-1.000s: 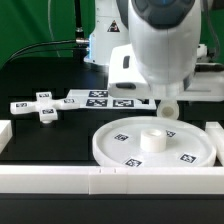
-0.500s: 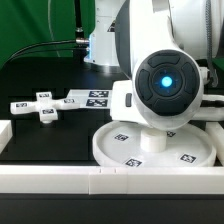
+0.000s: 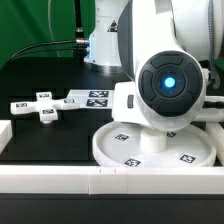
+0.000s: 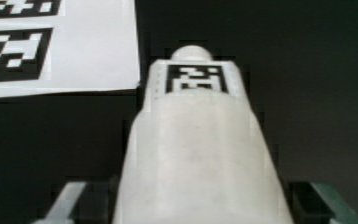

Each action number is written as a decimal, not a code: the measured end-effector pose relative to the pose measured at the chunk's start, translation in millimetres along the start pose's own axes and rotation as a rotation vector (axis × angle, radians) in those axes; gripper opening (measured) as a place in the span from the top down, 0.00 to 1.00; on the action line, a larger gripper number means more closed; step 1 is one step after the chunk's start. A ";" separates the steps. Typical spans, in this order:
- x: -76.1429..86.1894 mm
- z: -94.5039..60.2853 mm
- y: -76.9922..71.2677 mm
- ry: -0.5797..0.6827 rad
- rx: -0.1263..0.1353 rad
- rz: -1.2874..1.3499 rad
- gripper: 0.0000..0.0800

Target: Assemble round table

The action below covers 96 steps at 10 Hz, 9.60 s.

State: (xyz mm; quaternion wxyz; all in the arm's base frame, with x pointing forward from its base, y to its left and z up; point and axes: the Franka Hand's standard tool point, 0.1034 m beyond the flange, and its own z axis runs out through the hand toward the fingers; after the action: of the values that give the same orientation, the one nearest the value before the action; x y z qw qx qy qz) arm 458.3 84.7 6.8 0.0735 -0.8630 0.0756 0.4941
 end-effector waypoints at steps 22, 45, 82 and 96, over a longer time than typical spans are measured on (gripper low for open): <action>-31.4 -144.7 -3.4 0.780 -0.060 -0.304 0.49; -22.9 -148.1 25.9 1.223 -0.268 -0.492 0.49; -14.9 -134.4 17.6 1.096 -0.370 -0.628 0.50; -11.7 -138.8 28.6 1.127 0.156 0.017 0.49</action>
Offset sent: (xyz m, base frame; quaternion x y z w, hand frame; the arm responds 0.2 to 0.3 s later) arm 0.0007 -0.0091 0.0267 -0.0090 -0.0186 -0.0217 0.9996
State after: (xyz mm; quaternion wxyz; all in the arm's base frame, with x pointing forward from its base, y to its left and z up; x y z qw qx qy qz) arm 563.5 29.4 84.9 0.0814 -0.9846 0.1467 -0.0493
